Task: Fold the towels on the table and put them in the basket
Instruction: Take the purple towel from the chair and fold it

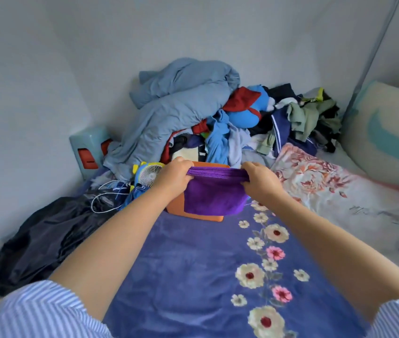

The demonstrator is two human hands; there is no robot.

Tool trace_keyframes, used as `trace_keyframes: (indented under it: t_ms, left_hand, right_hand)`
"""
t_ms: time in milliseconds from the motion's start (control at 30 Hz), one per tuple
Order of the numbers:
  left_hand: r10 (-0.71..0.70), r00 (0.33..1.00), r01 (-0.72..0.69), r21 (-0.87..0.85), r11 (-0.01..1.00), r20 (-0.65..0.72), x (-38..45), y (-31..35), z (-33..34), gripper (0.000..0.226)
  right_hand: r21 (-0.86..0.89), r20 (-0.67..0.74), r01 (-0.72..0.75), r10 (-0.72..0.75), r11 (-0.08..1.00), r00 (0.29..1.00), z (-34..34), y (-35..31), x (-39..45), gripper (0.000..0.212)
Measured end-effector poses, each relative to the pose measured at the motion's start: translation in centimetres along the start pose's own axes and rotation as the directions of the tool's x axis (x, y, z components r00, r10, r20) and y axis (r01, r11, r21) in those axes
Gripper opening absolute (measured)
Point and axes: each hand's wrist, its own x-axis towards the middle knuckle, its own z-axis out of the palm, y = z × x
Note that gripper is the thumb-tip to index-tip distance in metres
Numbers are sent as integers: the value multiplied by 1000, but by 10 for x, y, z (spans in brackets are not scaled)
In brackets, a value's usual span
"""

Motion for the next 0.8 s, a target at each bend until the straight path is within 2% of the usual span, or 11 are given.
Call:
trace_keyframes:
  t_ms: [333,567,800]
  left_hand:
    - [-82,989,87,35,996,-121,112,-81,-11,30]
    - [-48,992,53,42,998,-115,205,-168,-8,29]
    - [-21,993,7,-120,993,-115,298,-244,23,29]
  right_hand:
    - [42,-100,112,-107,993,989,19,-37,151,30]
    - [45,-190,52,-43,998,981,58,-84,257,29]
    - [-3,-180,-34,33,999,983,111,-96,340,28]
